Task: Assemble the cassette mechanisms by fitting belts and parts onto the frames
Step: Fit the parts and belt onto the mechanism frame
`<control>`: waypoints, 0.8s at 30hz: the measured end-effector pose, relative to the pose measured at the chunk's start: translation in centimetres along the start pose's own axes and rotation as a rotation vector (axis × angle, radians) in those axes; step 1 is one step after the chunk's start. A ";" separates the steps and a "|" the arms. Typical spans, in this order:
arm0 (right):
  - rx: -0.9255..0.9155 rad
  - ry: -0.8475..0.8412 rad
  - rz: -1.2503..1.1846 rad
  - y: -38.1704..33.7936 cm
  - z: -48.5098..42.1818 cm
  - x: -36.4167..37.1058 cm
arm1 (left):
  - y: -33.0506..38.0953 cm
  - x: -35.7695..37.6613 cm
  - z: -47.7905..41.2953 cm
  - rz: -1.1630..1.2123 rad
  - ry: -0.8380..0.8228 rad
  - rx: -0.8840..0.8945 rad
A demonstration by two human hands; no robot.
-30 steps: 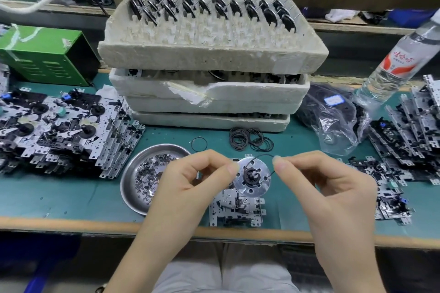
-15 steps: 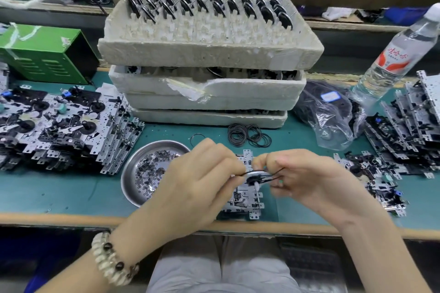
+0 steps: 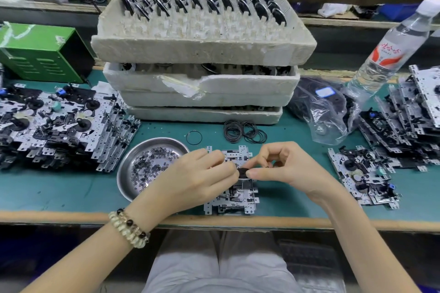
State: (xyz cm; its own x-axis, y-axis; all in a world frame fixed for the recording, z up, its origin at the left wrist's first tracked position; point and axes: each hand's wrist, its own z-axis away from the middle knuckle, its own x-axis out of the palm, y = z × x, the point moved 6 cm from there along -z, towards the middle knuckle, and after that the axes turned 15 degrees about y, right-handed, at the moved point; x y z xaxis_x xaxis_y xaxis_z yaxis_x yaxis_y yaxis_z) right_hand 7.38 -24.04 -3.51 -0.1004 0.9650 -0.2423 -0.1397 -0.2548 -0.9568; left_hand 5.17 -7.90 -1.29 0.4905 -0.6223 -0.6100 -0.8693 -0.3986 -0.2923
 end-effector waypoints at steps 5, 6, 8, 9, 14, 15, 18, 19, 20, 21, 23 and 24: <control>0.000 -0.002 -0.024 0.4 0.0 0.4 | 0.1 0.0 0.3 -0.011 -0.002 0.006; -0.001 0.004 -0.028 0.4 0.0 0.4 | 0.0 -0.1 0.2 -0.013 0.004 0.004; -0.005 0.019 -0.033 0.4 -0.1 0.3 | -0.2 -0.1 0.2 -0.018 0.016 -0.004; -0.011 0.023 -0.032 0.4 -0.1 0.2 | -0.2 -0.1 0.2 -0.023 0.020 -0.003; -0.043 0.018 0.002 0.3 -0.2 0.1 | -0.2 -0.2 -0.1 -0.027 0.016 -0.017; -0.058 0.023 0.014 0.2 -0.1 0.0 | -0.4 -0.3 -0.2 -0.006 0.012 -0.028; -0.287 0.066 0.218 -0.9 0.8 -0.1 | -1.9 -0.2 -0.3 0.189 -0.060 -0.207; -0.413 0.095 0.300 -1.6 1.5 0.1 | -2.6 0.0 -0.1 0.264 -0.111 -0.320; -0.523 0.134 0.355 -2.1 2.3 0.3 | -3.3 0.2 0.1 0.315 -0.161 -0.430; -0.596 0.183 0.375 -2.4 3.0 0.6 | -3.8 0.4 0.3 0.336 -0.209 -0.512; -0.653 0.292 0.380 -2.4 4.1 0.9 | -4.2 1.1 0.7 0.331 -0.307 -0.587; -0.654 0.334 0.378 -2.3 4.3 1.0 | -4.2 1.5 0.8 0.323 -0.351 -0.602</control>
State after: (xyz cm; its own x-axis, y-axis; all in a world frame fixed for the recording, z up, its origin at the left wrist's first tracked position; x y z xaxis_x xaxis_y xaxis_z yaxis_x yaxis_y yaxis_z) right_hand 3.34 -22.75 -0.85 0.2869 0.8155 -0.5026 0.4569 -0.5776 -0.6764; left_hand 9.49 -6.66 -1.55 0.0818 -0.5600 -0.8245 -0.7339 -0.5935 0.3303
